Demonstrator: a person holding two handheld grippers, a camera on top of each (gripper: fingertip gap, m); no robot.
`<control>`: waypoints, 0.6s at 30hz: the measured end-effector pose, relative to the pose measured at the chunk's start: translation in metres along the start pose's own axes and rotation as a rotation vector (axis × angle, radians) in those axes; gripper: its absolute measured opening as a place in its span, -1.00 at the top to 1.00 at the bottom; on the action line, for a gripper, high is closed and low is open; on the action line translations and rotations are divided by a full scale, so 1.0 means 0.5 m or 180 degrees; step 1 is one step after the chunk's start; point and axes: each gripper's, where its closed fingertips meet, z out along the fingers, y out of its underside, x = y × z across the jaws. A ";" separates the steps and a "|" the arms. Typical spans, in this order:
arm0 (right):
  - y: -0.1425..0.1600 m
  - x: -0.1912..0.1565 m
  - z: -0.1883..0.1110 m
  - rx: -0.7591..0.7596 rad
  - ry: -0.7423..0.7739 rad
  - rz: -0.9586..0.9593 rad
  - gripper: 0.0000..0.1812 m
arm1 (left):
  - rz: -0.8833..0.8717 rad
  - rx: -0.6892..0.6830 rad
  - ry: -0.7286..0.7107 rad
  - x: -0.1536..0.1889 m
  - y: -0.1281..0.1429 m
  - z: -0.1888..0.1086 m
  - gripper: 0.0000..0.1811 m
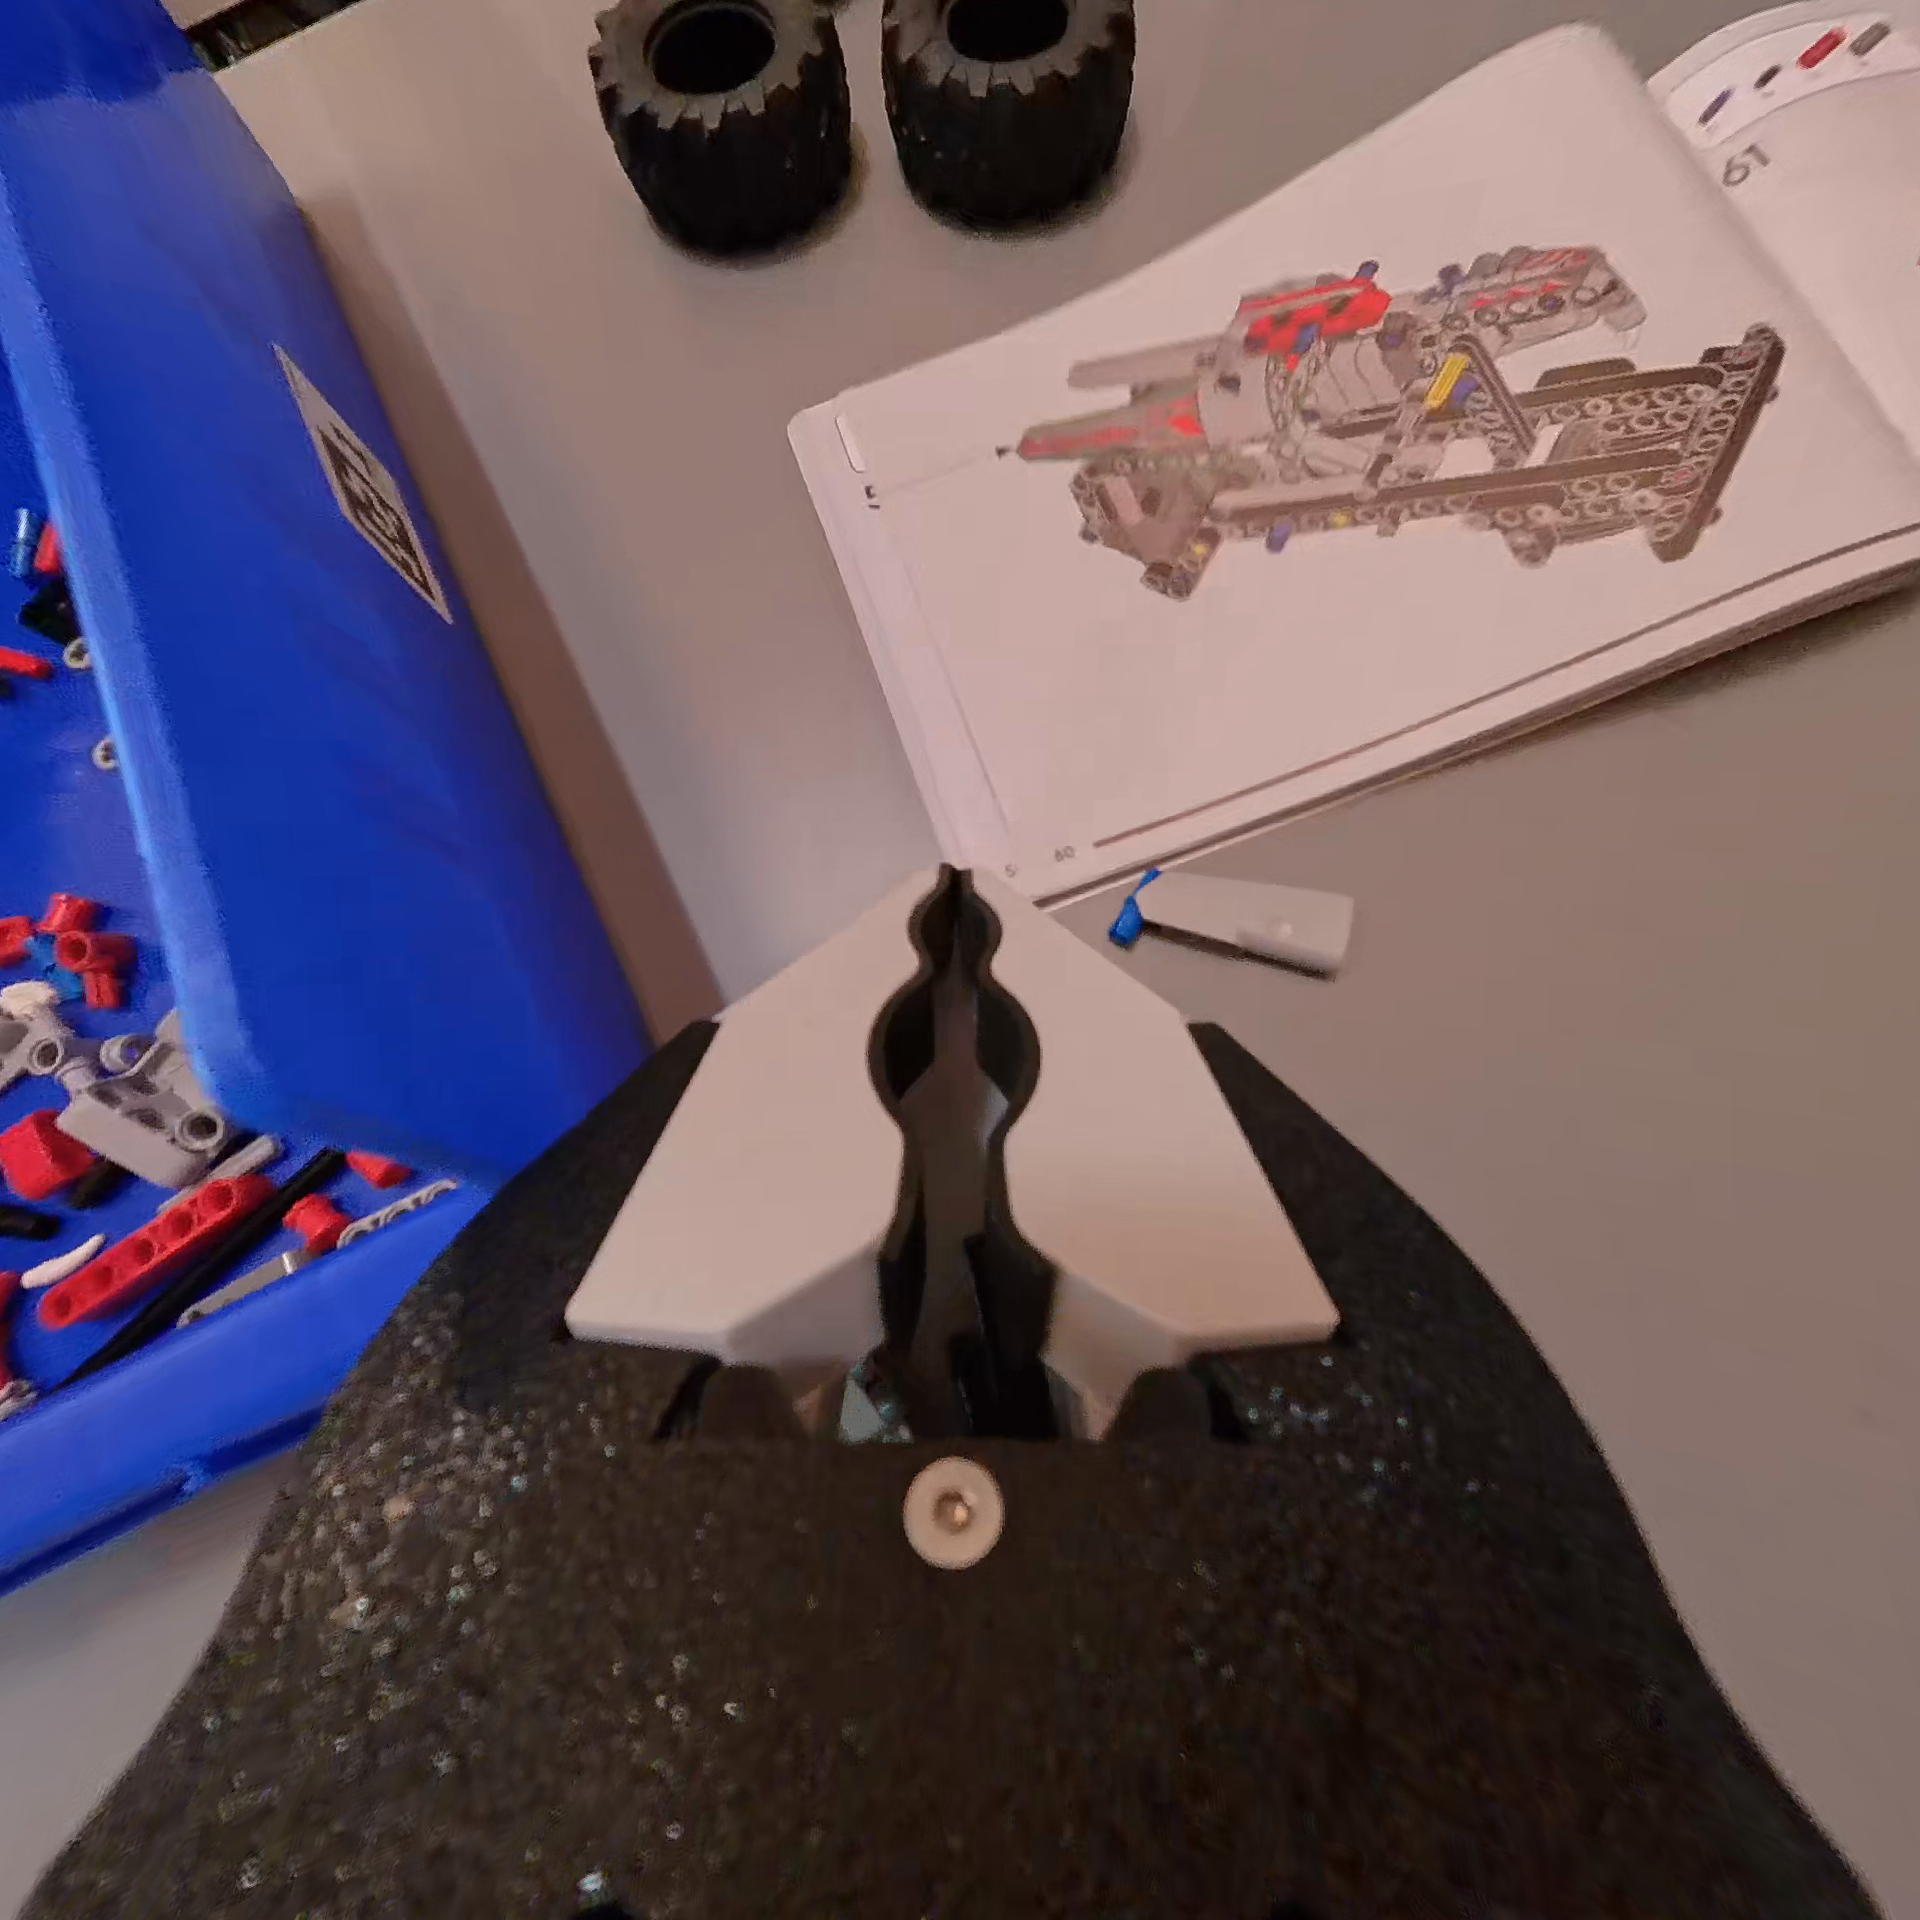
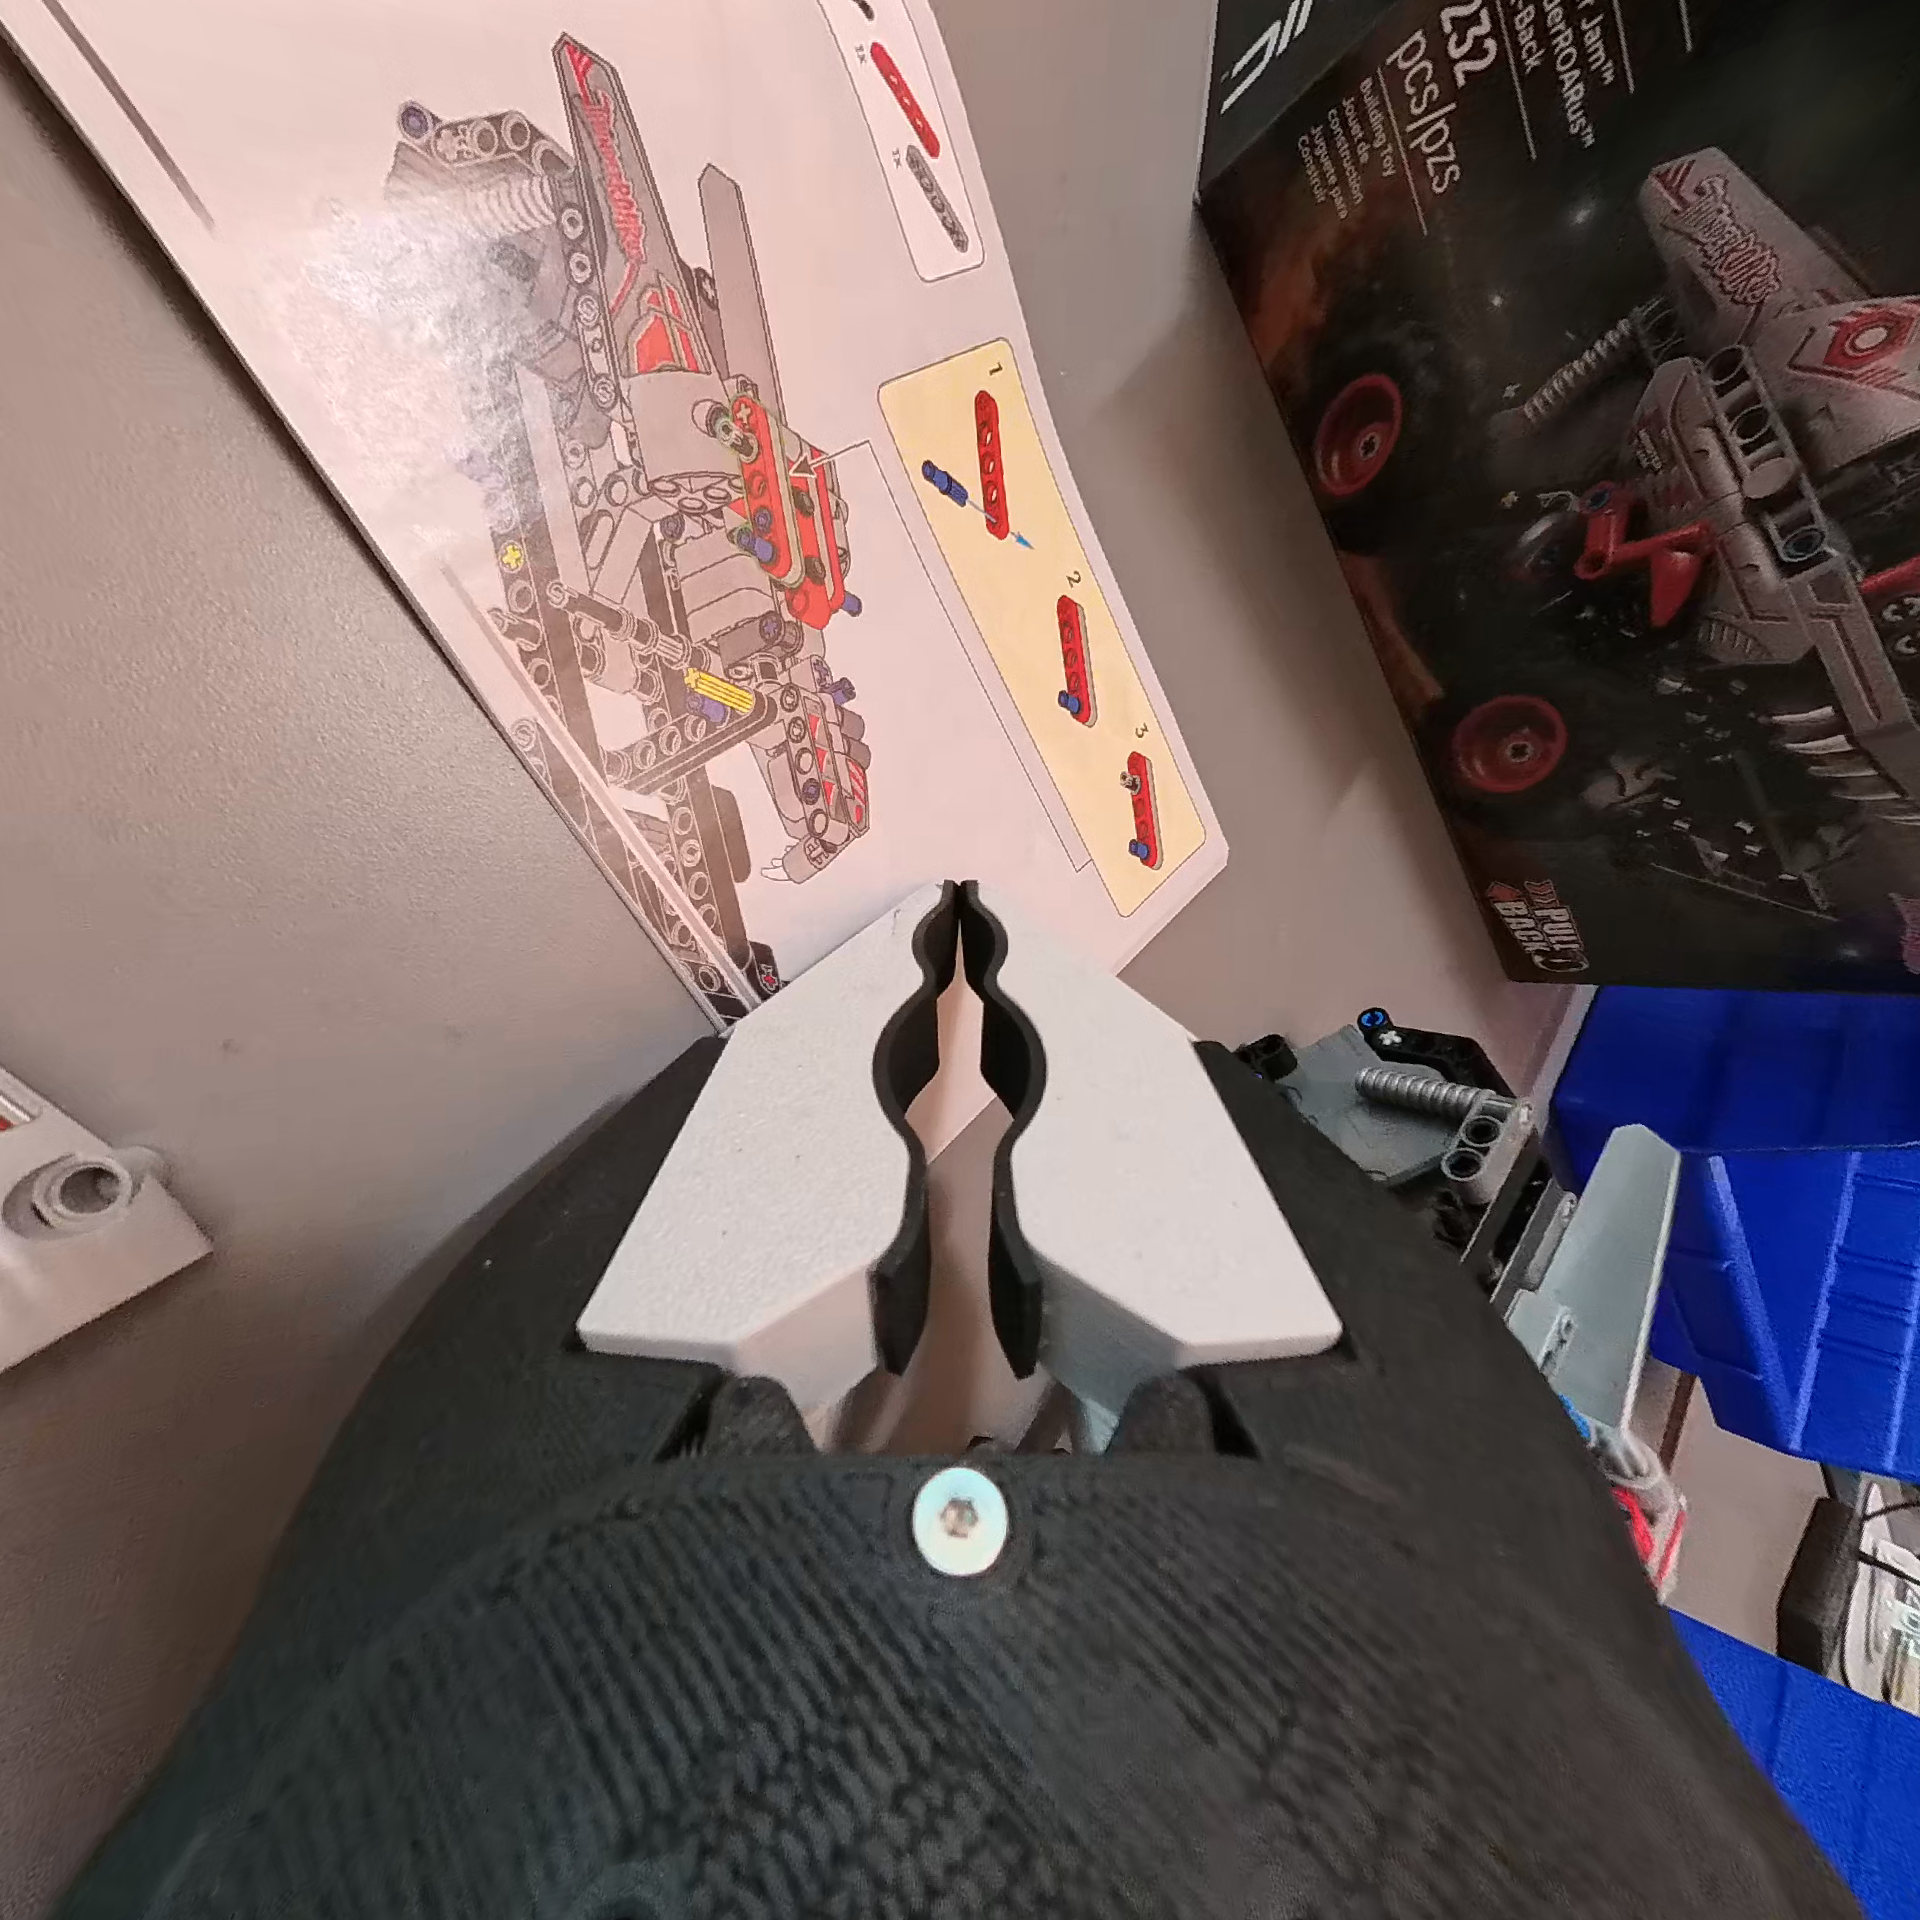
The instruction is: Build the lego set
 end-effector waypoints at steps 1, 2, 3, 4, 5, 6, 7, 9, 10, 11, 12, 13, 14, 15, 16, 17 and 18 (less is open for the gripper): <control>0.000 0.000 0.000 0.0004 0.0023 -0.0017 1.00 | -0.0028 0.0042 0.0017 0.001 -0.003 -0.002 1.00; 0.000 0.000 0.000 0.0009 0.0045 -0.0028 1.00 | -0.0048 0.0075 0.0038 0.001 -0.006 -0.004 1.00; 0.000 0.000 0.000 0.0014 0.0063 -0.0033 1.00 | -0.0050 0.0087 0.0049 0.001 -0.006 -0.005 1.00; 0.000 0.001 0.000 0.0022 0.0080 -0.0040 1.00 | -0.0049 0.0086 0.0035 0.000 -0.007 -0.005 1.00; 0.000 0.001 0.000 0.0031 0.0099 -0.0051 1.00 | -0.0037 0.0075 0.0005 -0.002 -0.006 -0.005 1.00; -0.001 0.001 -0.001 0.0041 0.0119 -0.0059 1.00 | -0.0015 0.0063 -0.0030 -0.003 -0.006 -0.006 1.00; -0.002 0.000 -0.002 0.0056 0.0131 -0.0067 1.00 | -0.0005 0.0054 -0.0060 -0.005 -0.006 -0.006 1.00; -0.013 0.001 -0.015 0.0159 0.0201 -0.0071 1.00 | -0.0009 0.0069 -0.0085 -0.006 -0.009 -0.009 1.00; -0.024 0.004 -0.028 0.0280 0.0246 -0.0059 0.96 | -0.0015 0.0099 -0.0101 -0.006 -0.013 -0.013 1.00; -0.037 0.004 -0.044 0.0425 0.0262 -0.0025 0.94 | -0.0011 0.0137 -0.0116 -0.007 -0.018 -0.017 1.00; -0.049 0.000 -0.062 0.0576 0.0217 0.0037 0.94 | 0.0002 0.0171 -0.0123 -0.005 -0.023 -0.021 1.00; -0.058 -0.008 -0.081 0.0729 0.0110 0.0124 0.93 | 0.0031 0.0213 -0.0111 -0.001 -0.030 -0.026 1.00; -0.064 -0.019 -0.102 0.0869 -0.0033 0.0221 0.93 | 0.0104 0.0296 -0.0056 0.009 -0.041 -0.031 1.00; -0.065 -0.029 -0.123 0.0989 -0.0180 0.0324 0.92 | 0.0219 0.0409 0.0046 0.026 -0.055 -0.037 1.00; -0.063 -0.038 -0.143 0.1091 -0.0315 0.0430 0.92 | 0.0334 0.0516 0.0186 0.050 -0.068 -0.043 1.00; -0.060 -0.046 -0.163 0.1187 -0.0453 0.0513 0.91 | 0.0439 0.0609 0.0396 0.082 -0.081 -0.049 1.00; -0.052 -0.053 -0.180 0.1250 -0.0557 0.0579 0.90 | 0.0553 0.0697 0.0707 0.126 -0.094 -0.056 1.00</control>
